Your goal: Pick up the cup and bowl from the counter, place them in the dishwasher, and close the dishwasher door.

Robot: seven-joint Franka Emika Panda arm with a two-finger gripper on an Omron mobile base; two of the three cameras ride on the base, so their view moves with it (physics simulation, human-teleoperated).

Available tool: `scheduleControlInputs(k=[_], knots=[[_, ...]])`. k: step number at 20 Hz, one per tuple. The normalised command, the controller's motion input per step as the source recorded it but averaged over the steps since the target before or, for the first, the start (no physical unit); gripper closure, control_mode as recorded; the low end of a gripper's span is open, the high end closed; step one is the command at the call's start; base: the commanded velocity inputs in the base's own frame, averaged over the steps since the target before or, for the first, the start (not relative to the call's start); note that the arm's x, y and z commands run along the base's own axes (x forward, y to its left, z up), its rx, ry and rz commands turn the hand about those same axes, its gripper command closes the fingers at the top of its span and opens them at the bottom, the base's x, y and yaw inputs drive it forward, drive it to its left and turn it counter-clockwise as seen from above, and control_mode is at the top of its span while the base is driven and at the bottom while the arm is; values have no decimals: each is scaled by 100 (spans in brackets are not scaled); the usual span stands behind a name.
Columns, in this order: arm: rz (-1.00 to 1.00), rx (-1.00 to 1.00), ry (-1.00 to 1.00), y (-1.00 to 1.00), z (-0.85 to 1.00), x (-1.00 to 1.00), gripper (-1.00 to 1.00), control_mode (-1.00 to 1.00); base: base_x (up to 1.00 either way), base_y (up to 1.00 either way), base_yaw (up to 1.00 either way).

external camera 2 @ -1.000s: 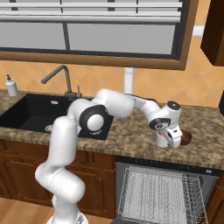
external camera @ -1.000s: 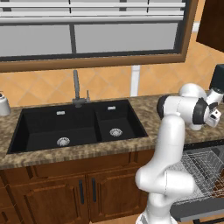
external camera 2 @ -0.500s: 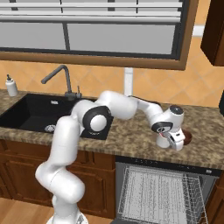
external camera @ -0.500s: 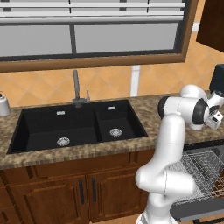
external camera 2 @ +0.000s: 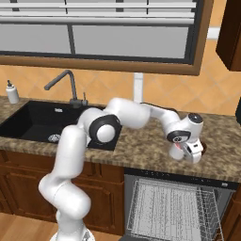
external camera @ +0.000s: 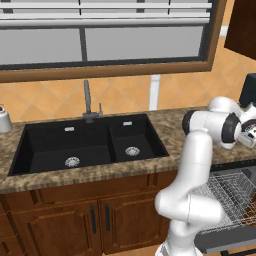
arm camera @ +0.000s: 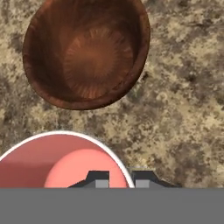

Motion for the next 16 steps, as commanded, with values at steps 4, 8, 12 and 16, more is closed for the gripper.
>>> scheduleControlInputs(k=[4, 8, 12, 16], knots=[[0, 7, -4, -2, 6, -92, 100, -100, 0, 0, 0], [0, 8, -13, -14, 30, -100, 100, -100, 0, 0, 0], [0, 4, -2, -23, 1, -100, 100, -100, 0, 0, 0], [0, 0, 0, -24, -47, -89, 100, -100, 0, 0, 0]])
